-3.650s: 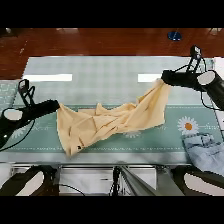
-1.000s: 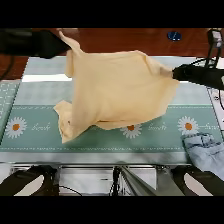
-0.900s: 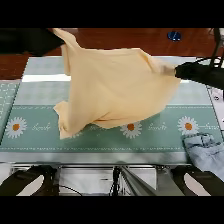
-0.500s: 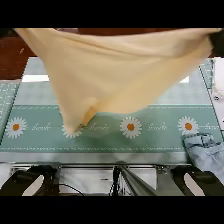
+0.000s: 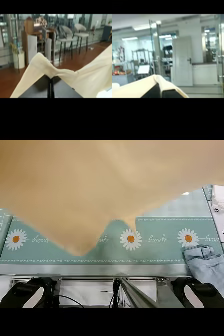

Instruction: Fold the shirts.

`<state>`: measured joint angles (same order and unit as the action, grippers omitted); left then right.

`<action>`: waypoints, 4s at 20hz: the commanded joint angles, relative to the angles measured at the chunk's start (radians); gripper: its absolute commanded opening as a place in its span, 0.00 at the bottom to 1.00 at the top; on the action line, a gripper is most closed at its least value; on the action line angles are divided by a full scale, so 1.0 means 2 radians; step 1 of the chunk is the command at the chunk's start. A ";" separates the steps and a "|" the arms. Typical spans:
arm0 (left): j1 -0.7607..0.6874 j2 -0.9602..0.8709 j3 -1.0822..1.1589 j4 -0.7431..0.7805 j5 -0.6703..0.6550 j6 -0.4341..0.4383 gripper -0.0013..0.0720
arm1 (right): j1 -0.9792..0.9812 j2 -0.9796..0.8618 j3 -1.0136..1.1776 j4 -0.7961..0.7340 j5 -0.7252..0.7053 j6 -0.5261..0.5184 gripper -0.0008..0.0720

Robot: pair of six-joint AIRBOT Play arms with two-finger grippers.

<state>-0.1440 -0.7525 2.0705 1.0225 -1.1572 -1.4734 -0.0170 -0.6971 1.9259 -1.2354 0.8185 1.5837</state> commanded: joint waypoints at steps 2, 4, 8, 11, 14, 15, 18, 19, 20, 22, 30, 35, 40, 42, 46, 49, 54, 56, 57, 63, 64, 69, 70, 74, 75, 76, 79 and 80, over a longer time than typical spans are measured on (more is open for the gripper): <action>0.000 0.034 0.028 0.009 -0.101 -0.087 0.05 | 0.000 0.007 0.092 -0.034 0.134 0.102 0.04; 0.001 0.047 0.028 0.009 -0.165 -0.135 0.05 | 0.001 0.015 0.093 -0.069 0.228 0.156 0.04; 0.006 0.042 0.018 0.010 -0.345 -0.196 0.05 | 0.001 -0.001 0.093 -0.105 0.468 0.124 0.04; 0.018 0.048 -0.067 0.010 -0.342 -0.150 0.05 | 0.001 -0.031 0.047 -0.112 0.518 0.050 0.04; 0.028 0.031 -0.203 0.080 -0.312 -0.053 0.05 | 0.001 -0.084 -0.051 -0.105 0.501 -0.014 0.04; 0.028 0.019 -0.251 0.100 -0.268 -0.017 0.05 | 0.001 -0.111 -0.083 -0.105 0.463 -0.044 0.04; 0.028 -0.051 -0.345 0.118 -0.110 0.051 0.05 | 0.001 -0.214 -0.122 -0.091 0.346 -0.075 0.04; 0.028 -0.084 -0.359 0.118 -0.059 0.067 0.05 | 0.001 -0.256 -0.122 -0.088 0.320 -0.077 0.04; 0.028 -0.118 -0.361 0.118 -0.021 0.081 0.05 | 0.001 -0.290 -0.122 -0.084 0.293 -0.082 0.04; 0.028 -0.185 -0.361 0.117 0.053 0.120 0.05 | 0.001 -0.351 -0.122 -0.075 0.228 -0.091 0.04; 0.028 -0.362 -0.361 0.115 0.215 0.142 0.05 | 0.001 -0.470 -0.122 -0.076 0.014 -0.099 0.04; 0.025 -0.421 -0.361 0.045 0.228 0.141 0.06 | 0.001 -0.522 -0.123 -0.067 0.001 -0.098 0.04; 0.041 -0.417 -0.352 0.032 0.130 0.136 0.70 | 0.001 -0.522 -0.120 -0.062 0.014 -0.098 0.20; 0.078 -0.396 -0.316 0.050 0.027 0.125 0.72 | 0.000 -0.490 -0.101 -0.086 0.051 -0.100 0.65; 0.182 -0.299 -0.310 0.053 -0.216 0.041 0.72 | -0.030 -0.396 -0.078 -0.119 0.142 -0.084 0.68; 0.193 -0.184 -0.440 0.029 -0.240 0.030 0.76 | -0.065 -0.361 -0.078 -0.166 0.208 -0.086 0.68; 0.159 -0.020 -0.774 -0.068 -0.195 0.022 0.77 | -0.152 -0.351 -0.120 -0.145 0.228 -0.088 0.68; 0.159 0.030 -0.871 -0.112 -0.180 0.023 0.76 | -0.182 -0.351 -0.149 -0.117 0.238 -0.094 0.68; 0.159 0.047 -0.904 -0.123 -0.175 0.023 0.76 | -0.194 -0.351 -0.162 -0.102 0.240 -0.098 0.68; 0.159 0.058 -0.947 -0.109 -0.114 -0.008 0.65 | -0.212 -0.351 -0.220 -0.080 0.253 -0.120 0.68; 0.159 0.053 -0.947 -0.109 -0.103 -0.008 0.65 | -0.212 -0.351 -0.225 -0.080 0.254 -0.124 0.68; 0.121 -0.007 -0.947 -0.120 -0.053 -0.001 0.66 | -0.212 -0.351 -0.229 -0.089 0.251 -0.129 0.68; 0.096 -0.024 -0.947 -0.133 -0.034 -0.001 0.69 | -0.212 -0.351 -0.229 -0.093 0.252 -0.129 0.68; -0.018 -0.094 -0.941 -0.184 0.056 -0.001 0.75 | -0.212 -0.351 -0.229 -0.099 0.254 -0.129 0.68; -0.042 -0.109 -0.937 -0.198 0.073 -0.001 0.75 | -0.212 -0.351 -0.229 -0.101 0.254 -0.129 0.68; -0.060 -0.123 -0.931 -0.209 0.088 -0.001 0.75 | -0.212 -0.351 -0.229 -0.103 0.253 -0.129 0.68; -0.093 -0.157 -0.908 -0.220 0.150 -0.003 0.51 | -0.212 -0.351 -0.229 -0.106 0.253 -0.129 0.68; -0.094 -0.166 -0.900 -0.220 0.159 -0.003 0.35 | -0.212 -0.351 -0.229 -0.105 0.254 -0.129 0.68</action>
<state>-0.2726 -1.0203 0.2352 0.6048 -0.9749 -1.4773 -0.4408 -1.3991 1.4693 -1.4403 1.3239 1.3251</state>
